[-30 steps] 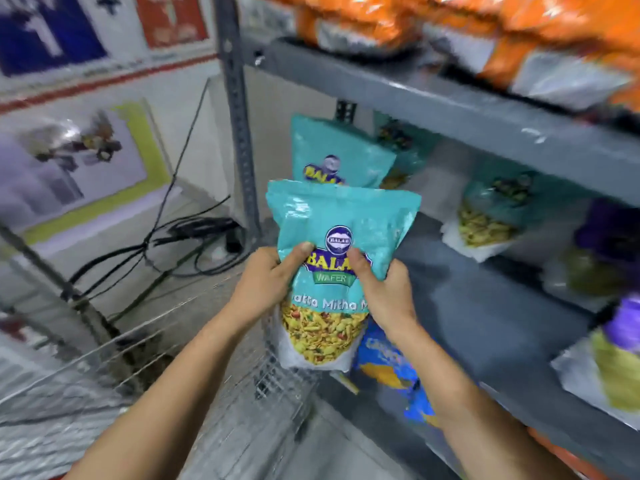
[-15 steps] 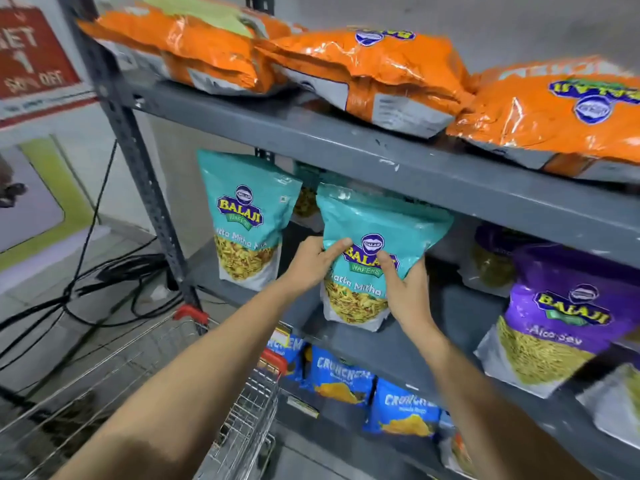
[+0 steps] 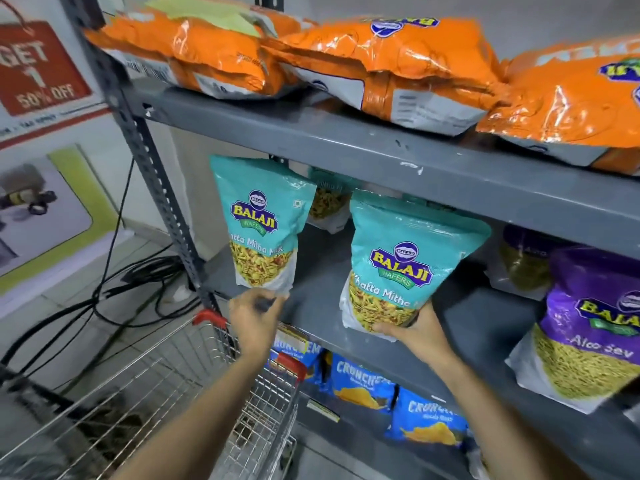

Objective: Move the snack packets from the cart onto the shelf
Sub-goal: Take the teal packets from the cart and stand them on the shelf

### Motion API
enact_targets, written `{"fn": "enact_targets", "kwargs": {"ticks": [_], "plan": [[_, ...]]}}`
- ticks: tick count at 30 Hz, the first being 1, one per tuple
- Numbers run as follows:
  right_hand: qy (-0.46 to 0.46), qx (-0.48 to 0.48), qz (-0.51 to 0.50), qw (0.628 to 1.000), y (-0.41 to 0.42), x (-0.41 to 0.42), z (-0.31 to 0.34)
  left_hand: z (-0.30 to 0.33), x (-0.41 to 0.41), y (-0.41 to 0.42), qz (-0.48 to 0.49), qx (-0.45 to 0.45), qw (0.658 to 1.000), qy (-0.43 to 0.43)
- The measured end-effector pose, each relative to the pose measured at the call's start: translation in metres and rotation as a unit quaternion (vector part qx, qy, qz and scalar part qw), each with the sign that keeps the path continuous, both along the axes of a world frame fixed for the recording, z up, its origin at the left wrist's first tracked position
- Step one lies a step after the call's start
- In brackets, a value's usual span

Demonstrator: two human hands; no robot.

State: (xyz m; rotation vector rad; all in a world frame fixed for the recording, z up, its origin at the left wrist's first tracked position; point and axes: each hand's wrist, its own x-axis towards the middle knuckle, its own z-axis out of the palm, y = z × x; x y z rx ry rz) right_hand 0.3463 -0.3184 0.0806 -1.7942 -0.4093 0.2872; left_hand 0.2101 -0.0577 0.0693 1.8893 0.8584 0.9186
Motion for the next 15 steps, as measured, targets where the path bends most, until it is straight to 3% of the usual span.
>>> {"fn": "enact_targets", "kwargs": {"ticks": [3, 7, 15], "plan": [[0.011, -0.005, -0.029, 1.000, 0.005, -0.006, -0.013, -0.013, -0.013, 0.027, 0.065, -0.033, 0.994, 0.078], [0.000, -0.013, -0.067, 0.998, 0.012, -0.011, -0.017, -0.012, 0.002, 0.046, -0.020, -0.037, 0.992, 0.117], [-0.015, -0.023, -0.095, 0.995, 0.019, -0.003, -0.016, -0.017, 0.027, 0.043, -0.012, -0.030, 0.999, 0.033]]}}
